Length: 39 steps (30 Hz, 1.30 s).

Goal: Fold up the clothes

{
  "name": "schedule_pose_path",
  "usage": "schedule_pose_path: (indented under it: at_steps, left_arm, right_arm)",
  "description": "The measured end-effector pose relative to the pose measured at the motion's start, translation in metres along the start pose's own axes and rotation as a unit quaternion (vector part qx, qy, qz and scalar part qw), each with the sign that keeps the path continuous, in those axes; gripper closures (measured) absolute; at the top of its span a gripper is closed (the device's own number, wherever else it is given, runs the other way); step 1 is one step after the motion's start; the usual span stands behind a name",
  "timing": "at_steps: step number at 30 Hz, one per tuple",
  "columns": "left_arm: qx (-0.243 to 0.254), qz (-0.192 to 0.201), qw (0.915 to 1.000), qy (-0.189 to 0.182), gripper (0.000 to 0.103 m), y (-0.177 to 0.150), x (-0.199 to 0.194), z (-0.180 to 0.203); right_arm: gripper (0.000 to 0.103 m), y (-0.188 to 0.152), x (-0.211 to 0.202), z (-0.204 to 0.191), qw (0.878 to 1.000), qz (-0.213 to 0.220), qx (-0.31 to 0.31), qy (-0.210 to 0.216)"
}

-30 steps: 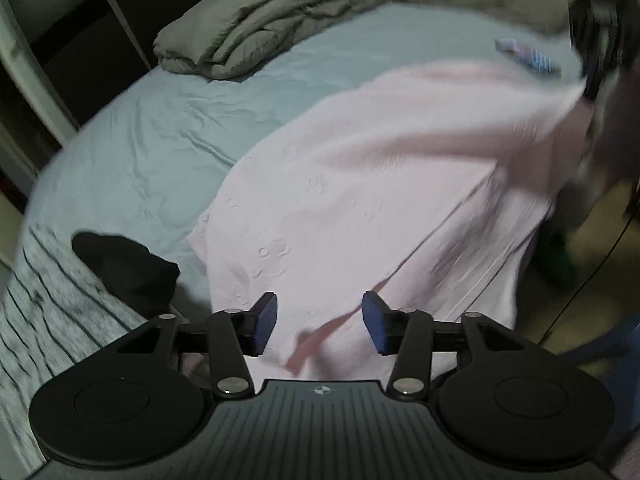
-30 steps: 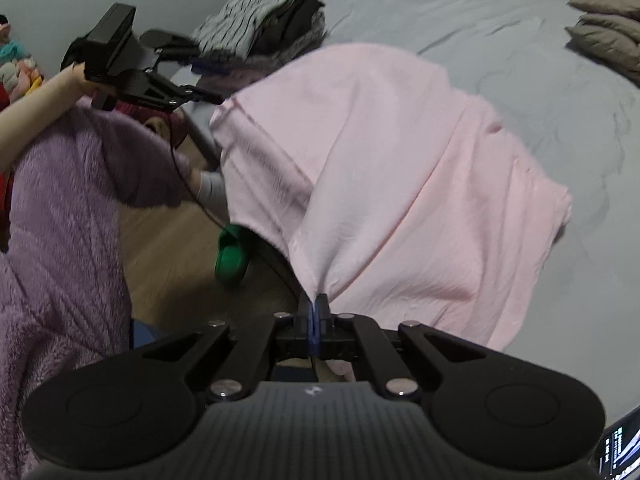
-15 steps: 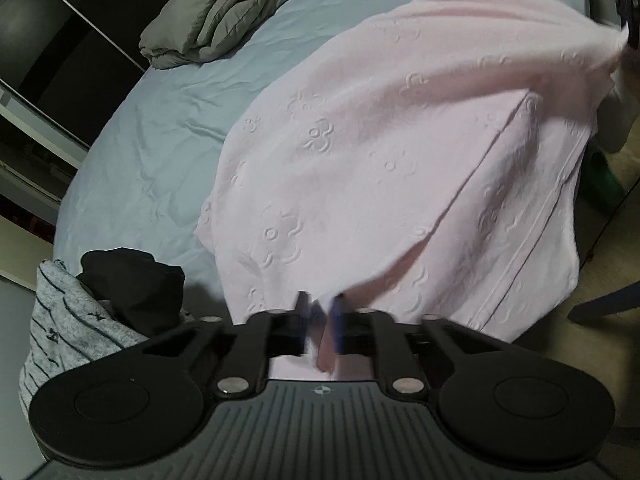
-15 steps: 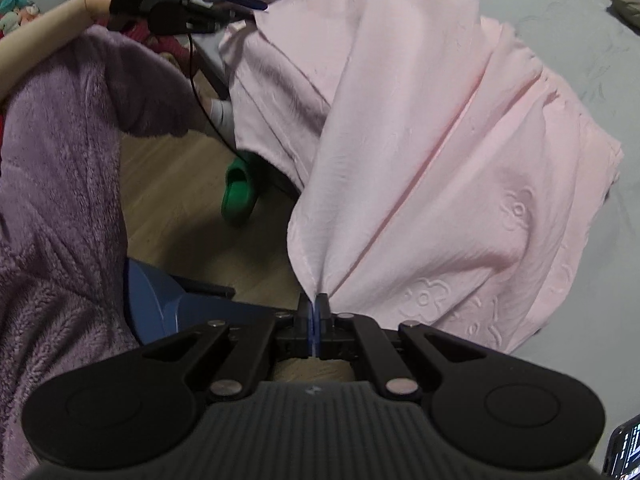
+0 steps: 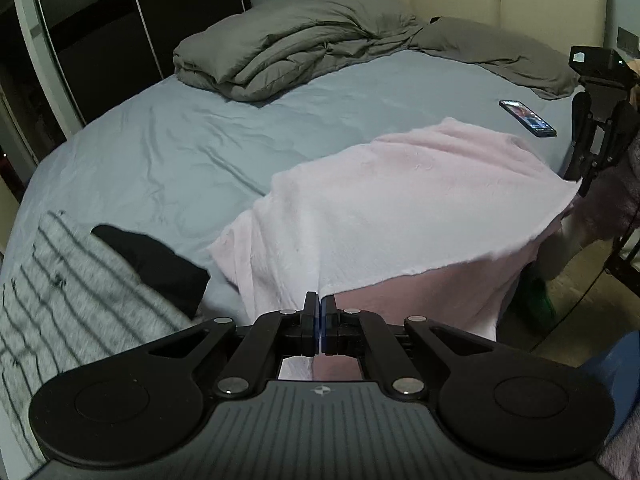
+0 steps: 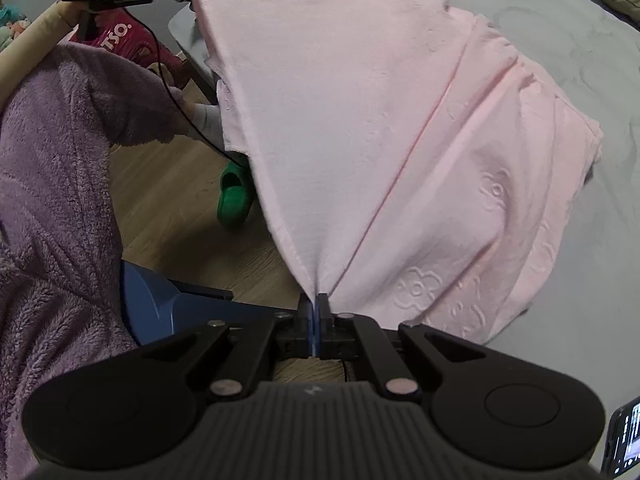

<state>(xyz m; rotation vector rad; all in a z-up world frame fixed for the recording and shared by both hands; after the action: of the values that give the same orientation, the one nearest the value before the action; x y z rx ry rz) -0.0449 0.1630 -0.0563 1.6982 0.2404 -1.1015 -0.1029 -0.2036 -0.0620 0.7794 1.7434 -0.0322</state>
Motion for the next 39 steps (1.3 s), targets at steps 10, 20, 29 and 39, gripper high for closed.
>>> schedule_pose_path:
  at_steps: [10, 20, 29, 39]
  left_arm:
    - [0.075, -0.142, 0.9864, -0.034, 0.103, -0.053, 0.041, 0.028]
    - [0.109, -0.209, 0.9711, -0.040, 0.103, -0.077, 0.073, 0.043]
    - [0.108, -0.197, 0.9708, -0.085, 0.102, -0.064, 0.053, 0.059]
    - [0.159, -0.094, 0.9819, -0.043, 0.063, -0.013, 0.057, 0.088]
  right_arm:
    - [0.102, -0.007, 0.019, -0.001, 0.999, -0.044, -0.008, 0.004]
    - [0.101, -0.009, 0.029, 0.009, 0.996, -0.084, -0.012, -0.023]
    - [0.096, 0.008, 0.018, -0.003, 0.999, -0.042, -0.025, -0.017]
    - [0.085, 0.047, -0.002, 0.011, 0.995, 0.042, -0.006, -0.087]
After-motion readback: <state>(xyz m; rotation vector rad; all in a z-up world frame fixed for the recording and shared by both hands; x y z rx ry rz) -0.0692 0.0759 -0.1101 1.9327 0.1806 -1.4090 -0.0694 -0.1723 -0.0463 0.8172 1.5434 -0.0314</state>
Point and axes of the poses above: each gripper's, at about its wrist camera, not at the fingertips, and x roughly the way its jaws point, z to its right, y to its top, the point moved 6 cm from there along x, roughly the way its jaws point, and after that the axes turned 10 degrees about -x, right-handed, at the moved point
